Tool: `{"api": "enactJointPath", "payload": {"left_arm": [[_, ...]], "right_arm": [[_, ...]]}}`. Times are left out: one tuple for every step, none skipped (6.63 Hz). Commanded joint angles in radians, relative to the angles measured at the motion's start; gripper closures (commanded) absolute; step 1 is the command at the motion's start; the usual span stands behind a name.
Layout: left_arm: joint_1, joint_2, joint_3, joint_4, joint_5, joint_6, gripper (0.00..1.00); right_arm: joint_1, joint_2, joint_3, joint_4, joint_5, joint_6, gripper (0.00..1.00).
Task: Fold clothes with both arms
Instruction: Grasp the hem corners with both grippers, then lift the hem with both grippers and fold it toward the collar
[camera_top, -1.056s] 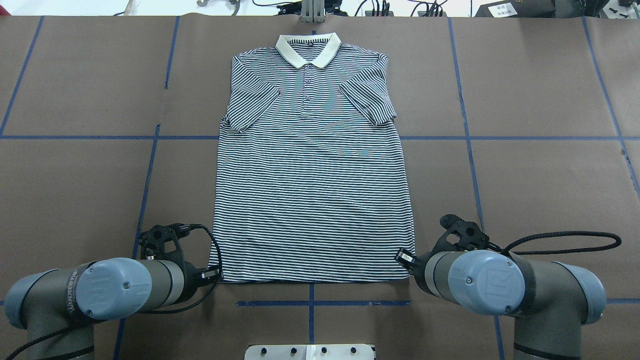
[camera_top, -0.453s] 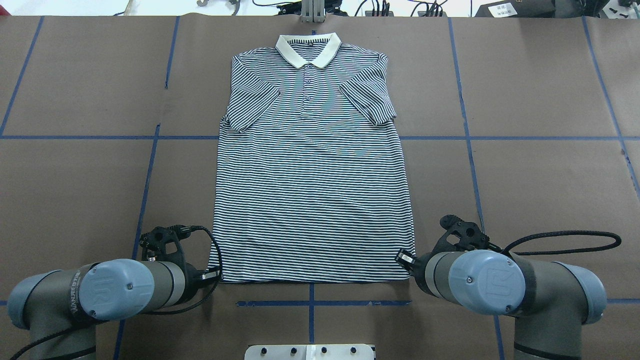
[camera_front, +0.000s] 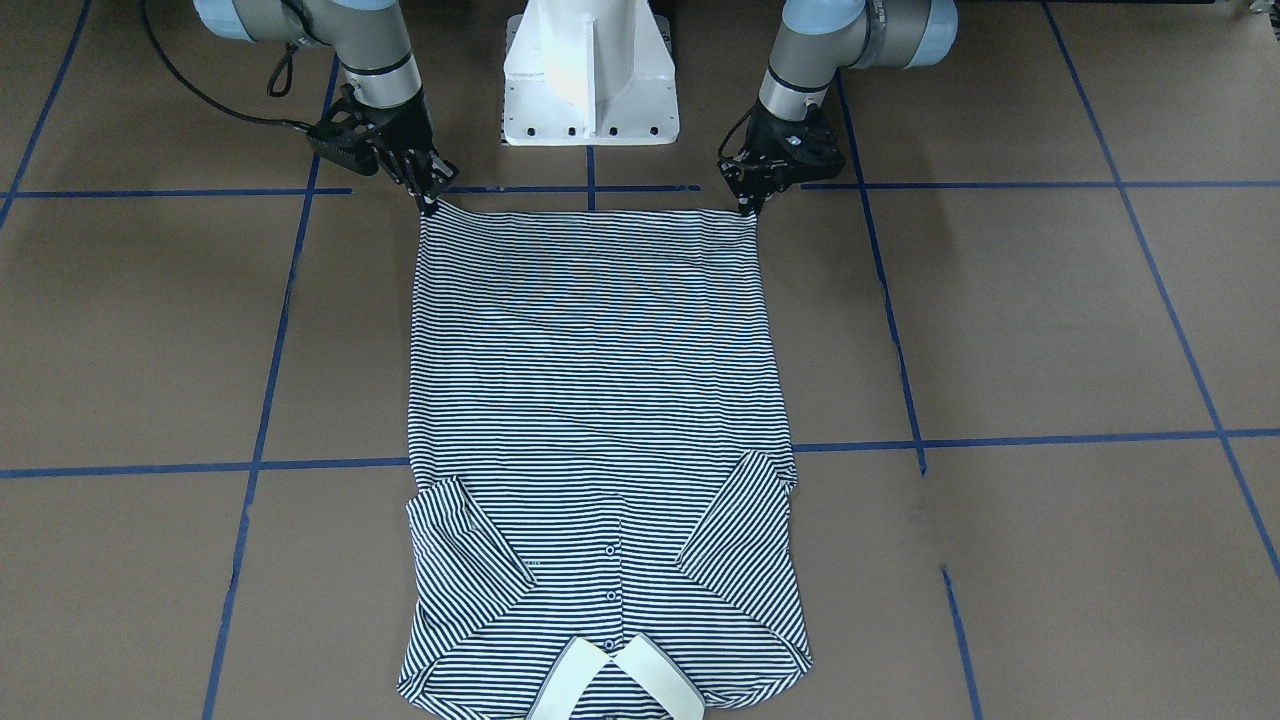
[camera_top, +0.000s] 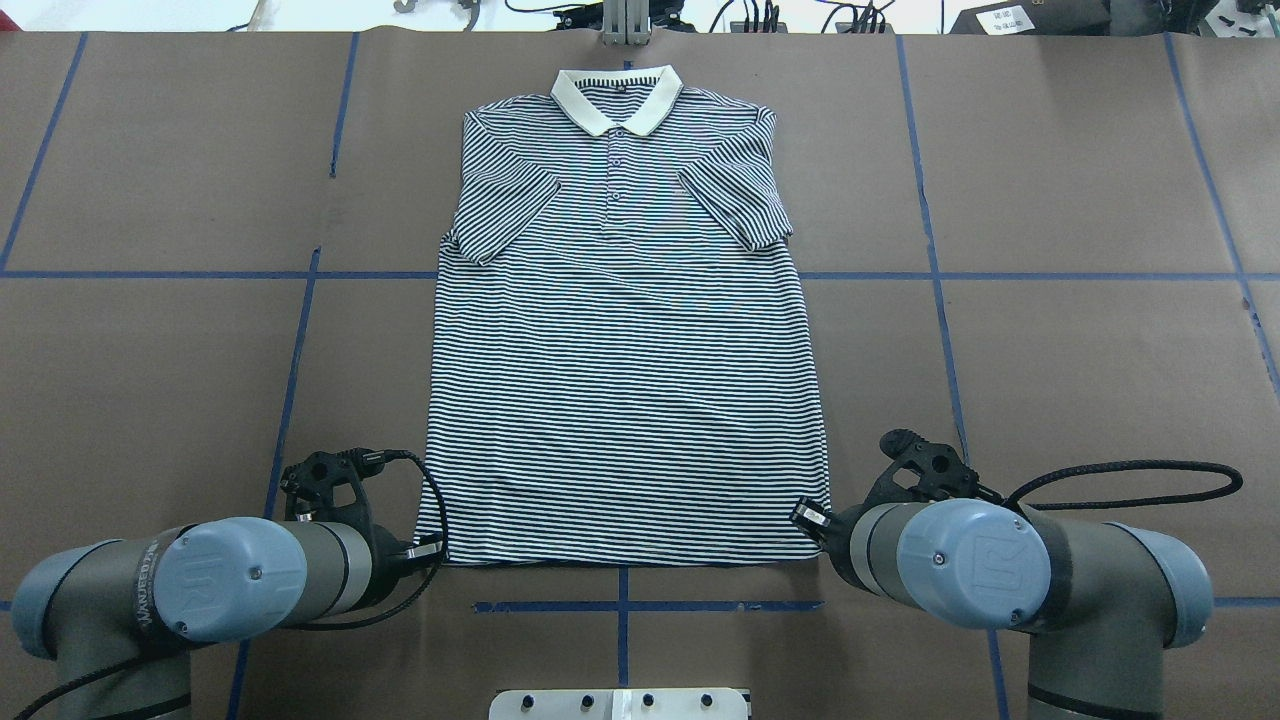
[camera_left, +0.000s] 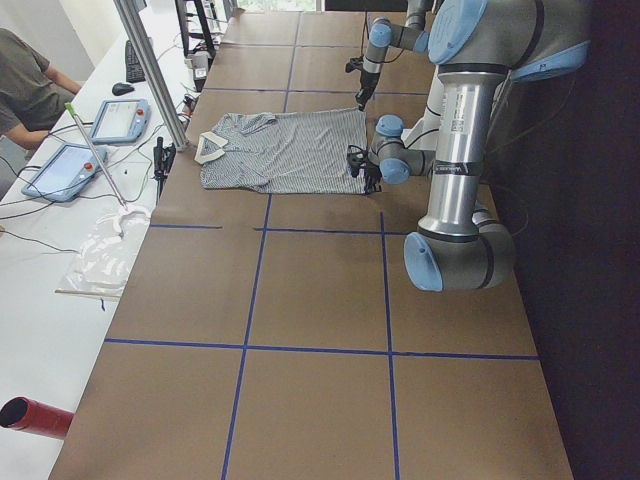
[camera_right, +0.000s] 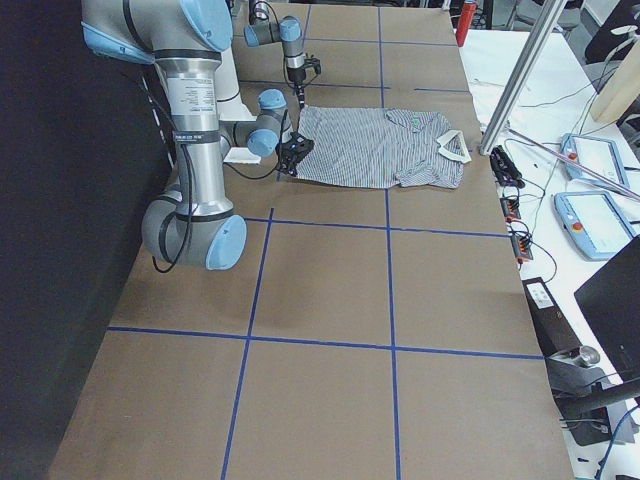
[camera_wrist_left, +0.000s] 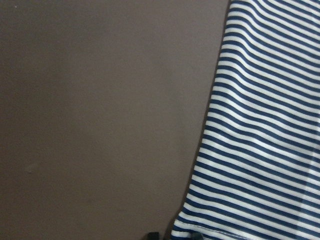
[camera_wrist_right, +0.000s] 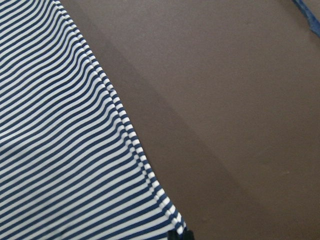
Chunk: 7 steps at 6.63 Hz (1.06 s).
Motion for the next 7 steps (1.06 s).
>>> {"api": "enactJointPath", "payload": {"left_arm": [[0.0, -0.008, -0.017, -0.001, 0.0, -0.003, 1.0], [0.0, -0.008, -0.024, 0.0, 0.002, -0.005, 1.0], [-0.002, -0.001, -0.061, 0.0, 0.002, -0.027, 1.0], [0.003, 0.021, -0.151, 0.031, 0.005, -0.076, 1.0], [0.08, 0.024, -0.258, 0.154, 0.01, -0.16, 1.0], [0.17, 0.021, -0.35, 0.242, 0.037, -0.24, 1.0], [0.186, 0.01, -0.401, 0.308, 0.042, -0.245, 1.0]], "right_arm": [[-0.001, 0.001, -0.001, 0.0, 0.0, 0.0, 1.0], [-0.001, 0.0, 0.002, 0.0, 0.0, 0.0, 1.0], [0.0, -0.003, 0.008, 0.0, -0.002, 0.0, 1.0], [0.0, -0.019, 0.04, 0.0, -0.002, 0.0, 1.0], [-0.047, -0.119, 0.15, 0.0, -0.002, 0.003, 1.0], [-0.099, -0.205, 0.245, 0.0, -0.002, 0.009, 1.0], [-0.11, -0.227, 0.296, 0.0, -0.003, 0.041, 1.0]]}}
